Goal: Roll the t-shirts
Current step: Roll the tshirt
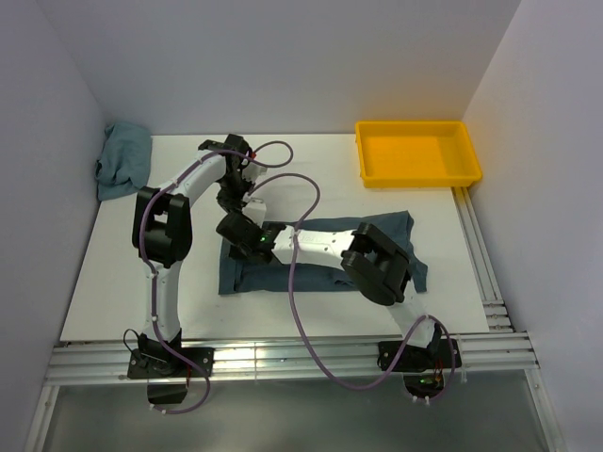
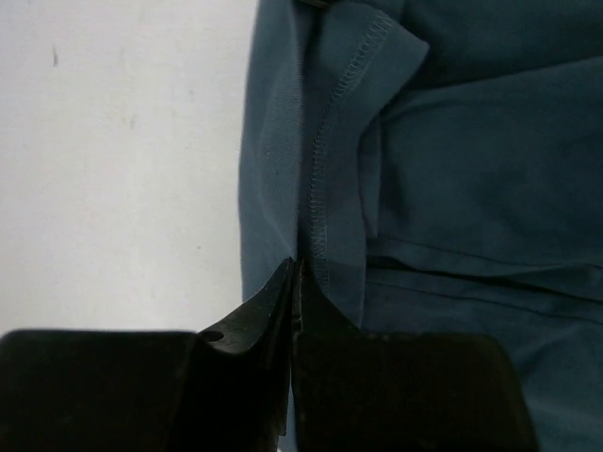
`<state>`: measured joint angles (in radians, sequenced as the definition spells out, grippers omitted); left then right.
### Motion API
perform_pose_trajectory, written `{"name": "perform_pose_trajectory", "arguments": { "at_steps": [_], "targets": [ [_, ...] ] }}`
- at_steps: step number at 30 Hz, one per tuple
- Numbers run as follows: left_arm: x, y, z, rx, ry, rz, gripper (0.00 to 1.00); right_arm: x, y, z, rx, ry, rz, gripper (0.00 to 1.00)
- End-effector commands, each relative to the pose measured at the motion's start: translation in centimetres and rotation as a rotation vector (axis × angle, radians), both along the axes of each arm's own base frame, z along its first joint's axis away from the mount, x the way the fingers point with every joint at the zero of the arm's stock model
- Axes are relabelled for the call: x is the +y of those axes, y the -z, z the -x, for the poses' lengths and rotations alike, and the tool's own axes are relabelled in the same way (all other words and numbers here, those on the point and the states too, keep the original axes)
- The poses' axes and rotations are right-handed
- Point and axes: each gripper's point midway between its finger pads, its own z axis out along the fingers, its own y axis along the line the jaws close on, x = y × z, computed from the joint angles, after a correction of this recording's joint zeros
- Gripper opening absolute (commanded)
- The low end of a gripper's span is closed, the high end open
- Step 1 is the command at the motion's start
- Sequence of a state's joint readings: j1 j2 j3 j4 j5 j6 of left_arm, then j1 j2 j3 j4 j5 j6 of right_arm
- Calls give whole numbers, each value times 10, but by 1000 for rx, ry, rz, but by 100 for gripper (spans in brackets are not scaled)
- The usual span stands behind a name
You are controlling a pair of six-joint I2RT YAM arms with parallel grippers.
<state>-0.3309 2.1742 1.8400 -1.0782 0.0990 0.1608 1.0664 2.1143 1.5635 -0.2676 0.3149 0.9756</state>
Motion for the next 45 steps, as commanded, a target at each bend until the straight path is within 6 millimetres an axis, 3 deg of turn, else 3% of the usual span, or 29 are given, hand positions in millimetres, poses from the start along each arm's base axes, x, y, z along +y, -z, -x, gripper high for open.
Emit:
{"name": "perform_pose_trajectory", "arguments": {
  "at_steps": [1, 10, 13, 17, 21, 25, 30, 35, 40, 45],
  "targets": [
    [-4, -22, -6, -66, 5, 23, 15, -11, -32, -7, -50, 59, -34, 1],
    [-6, -31, -11, -104, 10, 42, 23, -19, -22, -1, -41, 80, -29, 1],
    [-7, -42, -17, -138, 7, 67, 37, -18, -16, -1, -32, 81, -14, 1],
    [-9, -70, -32, -213, -6, 130, 52, -16, -7, -1, -20, 77, -7, 1],
    [1, -93, -43, -251, -30, 181, 59, -15, -1, -2, -12, 78, 0, 1],
    [17, -99, -38, -248, -23, 221, 64, -13, -1, -5, -9, 78, -1, 0],
    [35, -81, -16, -176, 8, 327, 64, -17, 5, -6, 9, 90, 23, 0],
    [40, -60, 8, -96, 71, 438, 64, -21, 8, -6, 16, 101, 30, 0],
    [30, -33, 17, -23, 75, 520, 64, -28, 13, -4, 28, 121, 48, 0],
    [19, -27, 20, 4, 94, 604, 64, -30, 16, -5, 33, 124, 53, 0]
  ]
}}
